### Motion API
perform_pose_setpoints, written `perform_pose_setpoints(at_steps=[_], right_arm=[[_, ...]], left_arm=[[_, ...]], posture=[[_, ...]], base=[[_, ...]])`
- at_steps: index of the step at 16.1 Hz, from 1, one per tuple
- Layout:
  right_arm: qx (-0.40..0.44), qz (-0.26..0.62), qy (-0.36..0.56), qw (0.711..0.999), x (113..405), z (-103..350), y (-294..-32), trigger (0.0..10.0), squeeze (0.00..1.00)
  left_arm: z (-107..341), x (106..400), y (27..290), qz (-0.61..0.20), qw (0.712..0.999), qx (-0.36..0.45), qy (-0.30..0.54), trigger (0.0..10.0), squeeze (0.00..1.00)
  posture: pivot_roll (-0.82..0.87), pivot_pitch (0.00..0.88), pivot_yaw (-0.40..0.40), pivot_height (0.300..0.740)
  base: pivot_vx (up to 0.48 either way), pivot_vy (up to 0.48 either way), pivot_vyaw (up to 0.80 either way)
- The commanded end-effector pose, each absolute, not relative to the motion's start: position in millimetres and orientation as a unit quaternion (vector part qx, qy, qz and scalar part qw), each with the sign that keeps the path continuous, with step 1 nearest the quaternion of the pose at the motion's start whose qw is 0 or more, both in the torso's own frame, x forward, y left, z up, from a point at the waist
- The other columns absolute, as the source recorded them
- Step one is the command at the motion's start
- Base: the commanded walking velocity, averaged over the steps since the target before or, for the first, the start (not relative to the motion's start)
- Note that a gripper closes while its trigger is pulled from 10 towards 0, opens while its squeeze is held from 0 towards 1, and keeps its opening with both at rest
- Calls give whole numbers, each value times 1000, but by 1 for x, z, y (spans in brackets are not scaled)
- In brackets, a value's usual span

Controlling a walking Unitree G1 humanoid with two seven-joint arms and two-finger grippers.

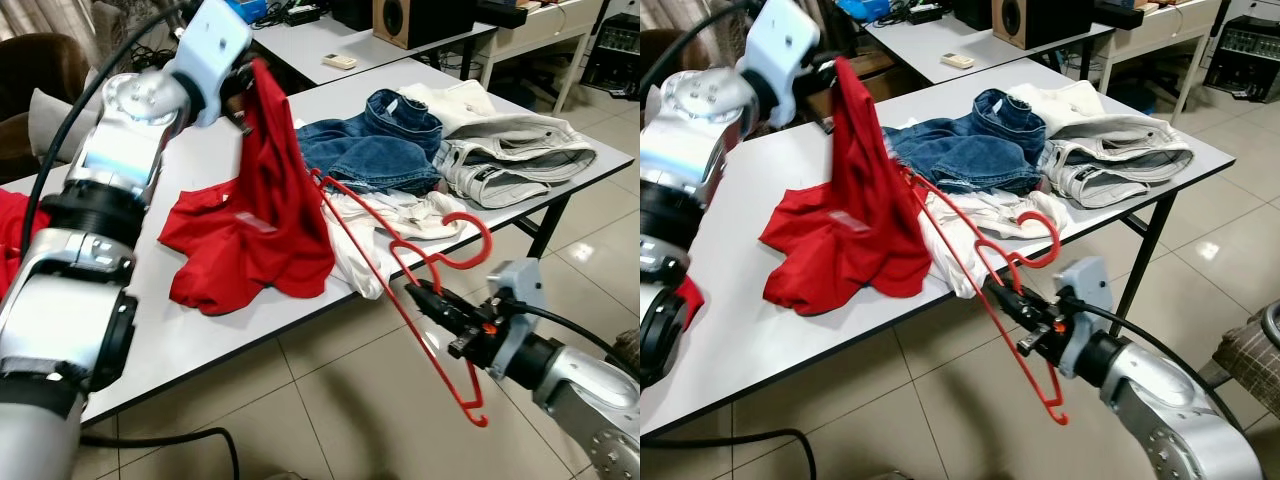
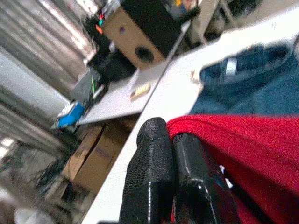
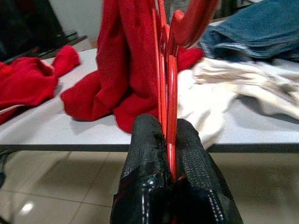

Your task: Hang hanger

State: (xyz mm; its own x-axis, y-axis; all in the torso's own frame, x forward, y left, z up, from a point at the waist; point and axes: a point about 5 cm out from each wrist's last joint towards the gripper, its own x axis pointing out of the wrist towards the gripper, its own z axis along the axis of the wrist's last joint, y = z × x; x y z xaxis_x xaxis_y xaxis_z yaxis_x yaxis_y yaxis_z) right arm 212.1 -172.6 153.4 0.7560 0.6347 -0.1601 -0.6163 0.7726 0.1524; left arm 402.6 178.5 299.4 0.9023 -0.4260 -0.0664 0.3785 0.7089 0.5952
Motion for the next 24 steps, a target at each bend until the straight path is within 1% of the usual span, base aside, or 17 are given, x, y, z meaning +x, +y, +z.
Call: perform_pose_setpoints(at_steps=[1,3,4,7,10,12,16,17,19,21,22,23,24], right_arm=[[47,338,90,936,212,158,-172,10000,0],[58,366,79,925,211,163,-165,10000,0],[61,380,77,920,211,164,-160,10000,0],[64,421,88,901,207,162,-149,10000,0],[58,413,96,904,209,158,-150,10000,0],[61,410,98,905,211,157,-149,10000,0],[53,353,137,924,230,142,-154,10000,0],[50,340,148,928,244,136,-152,10000,0],[48,335,154,928,253,132,-149,10000,0],[49,332,158,929,264,130,-144,10000,0],[51,337,158,927,265,131,-143,10000,0],[53,345,159,924,266,131,-140,10000,0],[55,357,173,916,262,128,-137,10000,0]], left_arm=[[296,400,184,-219,920,325,-24,0,0],[287,391,165,-286,909,302,-4,0,0],[282,388,158,-307,905,296,6,0,0],[268,387,152,-310,901,302,22,0,0],[268,380,145,-328,898,292,25,0,0],[270,378,146,-326,898,295,26,0,0],[273,364,143,-364,880,303,38,0,0],[271,355,143,-377,871,312,51,0,0],[268,349,144,-380,867,318,59,0,0],[266,342,147,-374,869,316,71,0,0],[266,342,150,-365,873,315,70,0,0],[267,342,155,-343,883,314,69,0,0],[274,346,166,-297,896,325,55,0,0]], posture=[[-123,0,155,740],[-121,0,157,740],[-122,0,158,740],[-125,0,156,740],[-129,0,151,740],[-129,0,151,740],[-133,0,158,740],[-133,0,162,740],[-124,0,153,740],[-117,0,143,740],[-117,0,143,740],[-107,0,127,740],[-105,0,121,740]], base=[[0,0,0],[0,0,0],[0,0,0],[0,0,0],[0,0,0],[0,0,0],[0,0,0],[0,0,0],[0,0,0],[0,0,0],[0,0,0],[0,0,0],[0,0,0]])
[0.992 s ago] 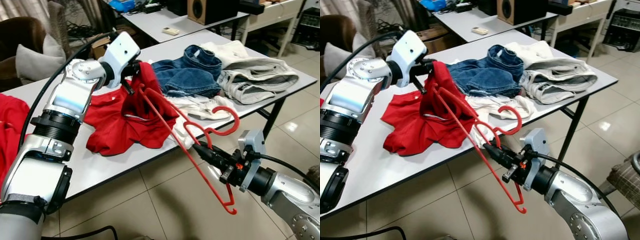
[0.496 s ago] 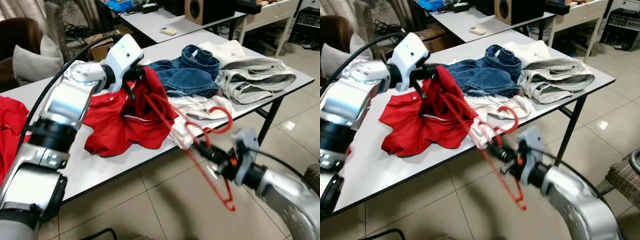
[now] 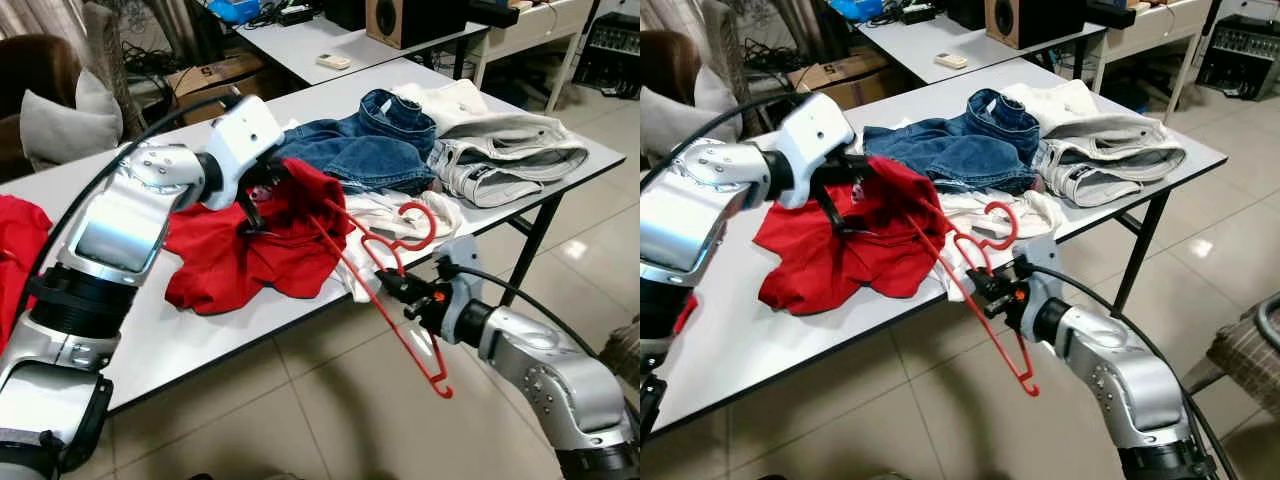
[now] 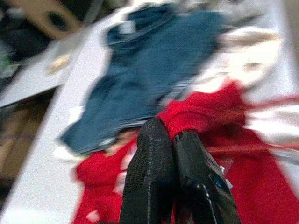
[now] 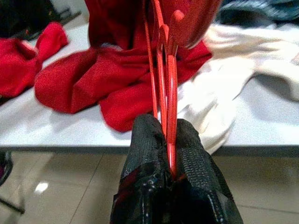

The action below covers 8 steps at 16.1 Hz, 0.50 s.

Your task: Hang hanger

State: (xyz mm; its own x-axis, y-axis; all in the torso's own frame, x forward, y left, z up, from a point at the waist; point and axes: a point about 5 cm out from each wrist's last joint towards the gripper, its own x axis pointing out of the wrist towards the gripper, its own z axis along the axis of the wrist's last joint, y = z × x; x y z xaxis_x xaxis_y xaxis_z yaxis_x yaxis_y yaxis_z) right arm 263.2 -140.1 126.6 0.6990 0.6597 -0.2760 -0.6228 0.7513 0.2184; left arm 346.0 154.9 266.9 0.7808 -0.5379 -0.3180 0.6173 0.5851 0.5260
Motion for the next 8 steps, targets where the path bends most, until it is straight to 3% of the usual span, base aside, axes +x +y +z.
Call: perform_pose_setpoints(at_steps=[1,4,8], right_arm=[[52,358,179,915,260,125,-136,10000,0],[50,338,147,928,268,134,-139,10000,0],[77,377,4,923,275,196,-137,10000,0]], left_arm=[[280,348,172,-276,904,323,42,0,0],[300,351,183,-240,914,328,4,0,0],[374,348,216,-157,919,350,-90,0,0]], posture=[[-103,0,118,740],[-104,0,121,740],[-103,0,125,740]], base=[[0,0,0],[0,0,0],[0,0,0]])
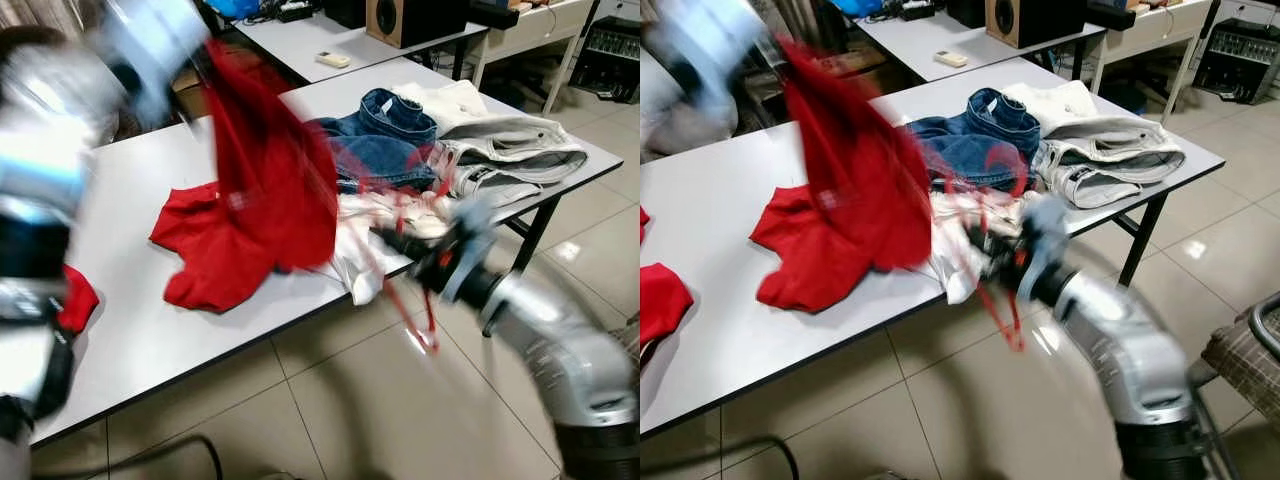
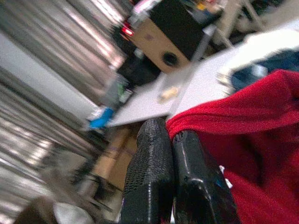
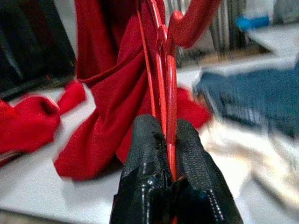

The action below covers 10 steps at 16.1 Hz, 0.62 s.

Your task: Hang hanger

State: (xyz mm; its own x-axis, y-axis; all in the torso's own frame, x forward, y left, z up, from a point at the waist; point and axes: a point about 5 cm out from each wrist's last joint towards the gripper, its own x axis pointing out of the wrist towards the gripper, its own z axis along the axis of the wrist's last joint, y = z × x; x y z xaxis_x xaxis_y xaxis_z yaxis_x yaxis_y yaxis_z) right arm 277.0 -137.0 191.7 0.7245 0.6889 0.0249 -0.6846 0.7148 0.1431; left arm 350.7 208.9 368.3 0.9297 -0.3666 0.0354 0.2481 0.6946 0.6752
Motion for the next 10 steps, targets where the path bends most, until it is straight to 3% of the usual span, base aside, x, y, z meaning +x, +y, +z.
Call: perform_pose_setpoints(at_steps=[1,3,4,6,10], right_arm=[[71,380,0,922,273,197,-139,10000,0],[65,386,12,920,270,191,-143,10000,0],[58,388,38,919,265,180,-144,10000,0],[58,389,60,917,259,172,-144,10000,0],[59,391,103,913,244,157,-147,10000,0]], left_arm=[[382,345,219,-162,918,351,-93,0,0],[377,343,213,-196,916,339,-80,0,0],[358,341,196,-262,915,301,-55,0,0],[337,342,179,-304,913,271,-32,0,0],[307,345,159,-333,918,214,9,0,0]], posture=[[-103,0,125,740],[-101,0,126,740],[-101,0,128,740],[-105,0,131,740],[-120,0,145,740]], base=[[0,0,0],[0,0,0],[0,0,0],[0,0,0],[0,0,0]])
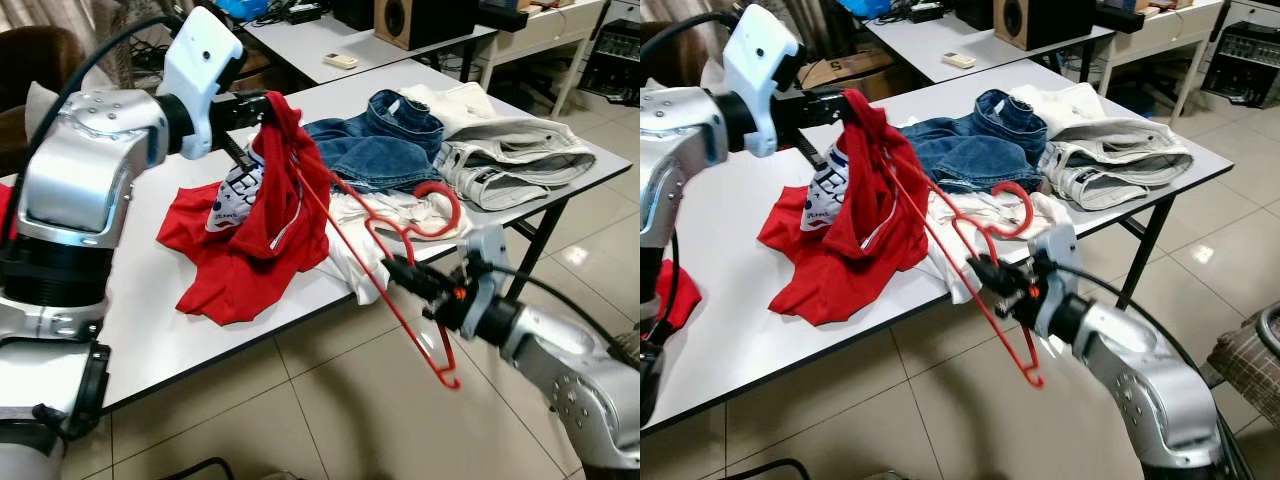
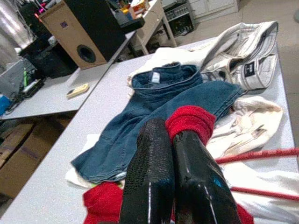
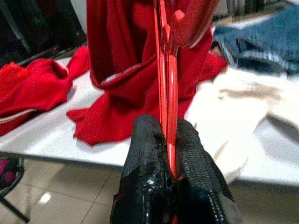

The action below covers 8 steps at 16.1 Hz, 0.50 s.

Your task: Hang hanger

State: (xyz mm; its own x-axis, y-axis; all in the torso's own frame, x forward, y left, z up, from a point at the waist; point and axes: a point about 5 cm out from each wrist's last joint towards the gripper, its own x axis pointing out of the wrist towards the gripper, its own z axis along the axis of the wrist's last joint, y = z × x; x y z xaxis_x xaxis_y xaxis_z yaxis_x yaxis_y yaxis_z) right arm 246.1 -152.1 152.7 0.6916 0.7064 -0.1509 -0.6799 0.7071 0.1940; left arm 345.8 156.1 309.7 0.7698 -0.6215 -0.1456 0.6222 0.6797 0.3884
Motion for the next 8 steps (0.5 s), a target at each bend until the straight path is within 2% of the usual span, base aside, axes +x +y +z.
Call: perform_pose_setpoints(at_steps=[1,5,7,8], right_arm=[[61,393,118,910,239,152,-147,10000,0],[50,389,145,909,229,143,-150,10000,0],[56,383,131,913,227,146,-152,10000,0],[63,378,118,916,232,150,-151,10000,0]], left_arm=[[302,347,156,-332,921,203,10,0,0],[301,353,157,-313,927,208,6,0,0],[299,349,154,-337,917,214,18,0,0],[290,344,147,-368,902,222,32,0,0]], posture=[[-125,0,147,740],[-132,0,154,740],[-139,0,160,740],[-137,0,161,740]], base=[[0,0,0],[0,0,0],[0,0,0],[0,0,0]])
